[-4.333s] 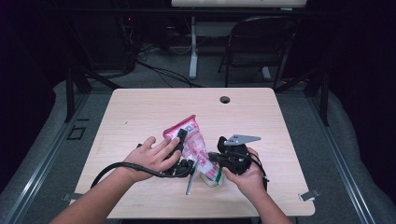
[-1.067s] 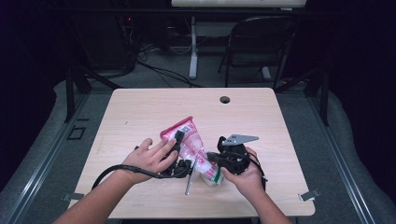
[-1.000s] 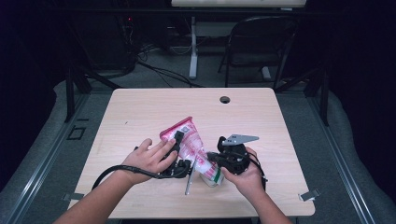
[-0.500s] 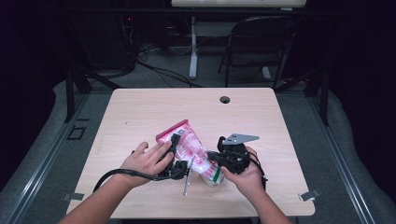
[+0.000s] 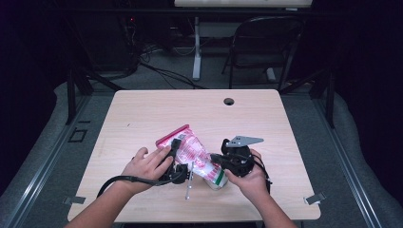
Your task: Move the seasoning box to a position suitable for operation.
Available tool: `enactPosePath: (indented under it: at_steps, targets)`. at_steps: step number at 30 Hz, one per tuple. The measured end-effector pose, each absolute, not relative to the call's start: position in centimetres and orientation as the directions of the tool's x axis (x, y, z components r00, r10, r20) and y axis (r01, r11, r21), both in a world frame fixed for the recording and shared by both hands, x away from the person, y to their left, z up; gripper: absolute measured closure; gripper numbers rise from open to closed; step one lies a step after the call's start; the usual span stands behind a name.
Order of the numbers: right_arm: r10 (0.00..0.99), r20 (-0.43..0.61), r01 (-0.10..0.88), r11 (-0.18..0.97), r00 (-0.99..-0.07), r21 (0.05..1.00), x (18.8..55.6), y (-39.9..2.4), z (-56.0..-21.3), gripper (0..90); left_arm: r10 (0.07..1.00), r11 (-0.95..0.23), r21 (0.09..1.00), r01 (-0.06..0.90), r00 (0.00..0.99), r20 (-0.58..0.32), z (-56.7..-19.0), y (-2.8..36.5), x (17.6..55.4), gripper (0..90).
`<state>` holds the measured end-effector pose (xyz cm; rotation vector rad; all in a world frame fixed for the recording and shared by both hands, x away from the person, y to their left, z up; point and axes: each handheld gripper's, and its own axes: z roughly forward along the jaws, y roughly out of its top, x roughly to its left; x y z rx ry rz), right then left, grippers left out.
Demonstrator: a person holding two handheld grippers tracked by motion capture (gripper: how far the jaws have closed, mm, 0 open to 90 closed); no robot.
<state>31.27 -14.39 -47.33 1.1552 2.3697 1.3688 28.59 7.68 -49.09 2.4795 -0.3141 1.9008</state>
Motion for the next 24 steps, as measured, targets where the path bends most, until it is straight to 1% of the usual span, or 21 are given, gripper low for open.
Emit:
enactPosePath:
  at_steps: [5,6,11,16,24]
  targets:
    - [0.695,0.216,0.536,0.283,-0.686,0.795,31.3,-14.3,-47.3,90.0,-0.139,-0.984,-0.101,-0.146,0.272,0.952,-49.3,7.8,28.6,77.6]
    - [0.695,0.216,0.536,0.282,-0.686,0.796,31.3,-14.3,-47.3,90.0,-0.138,-0.983,-0.102,-0.150,0.260,0.956,-49.3,7.8,28.6,77.7]
    - [0.696,0.216,0.536,0.280,-0.685,0.796,31.3,-14.4,-47.3,90.0,-0.116,-0.986,-0.078,-0.145,0.273,0.955,-49.6,7.9,28.6,77.8]
    - [0.697,0.218,0.538,0.279,-0.684,0.796,31.3,-14.4,-47.3,90.0,-0.074,-0.990,-0.037,-0.133,0.285,0.956,-49.9,8.0,28.5,77.8]
    - [0.697,0.218,0.537,0.278,-0.683,0.796,31.3,-14.3,-47.3,90.0,-0.047,-0.993,-0.010,-0.119,0.311,0.949,-50.3,8.2,28.4,78.0]
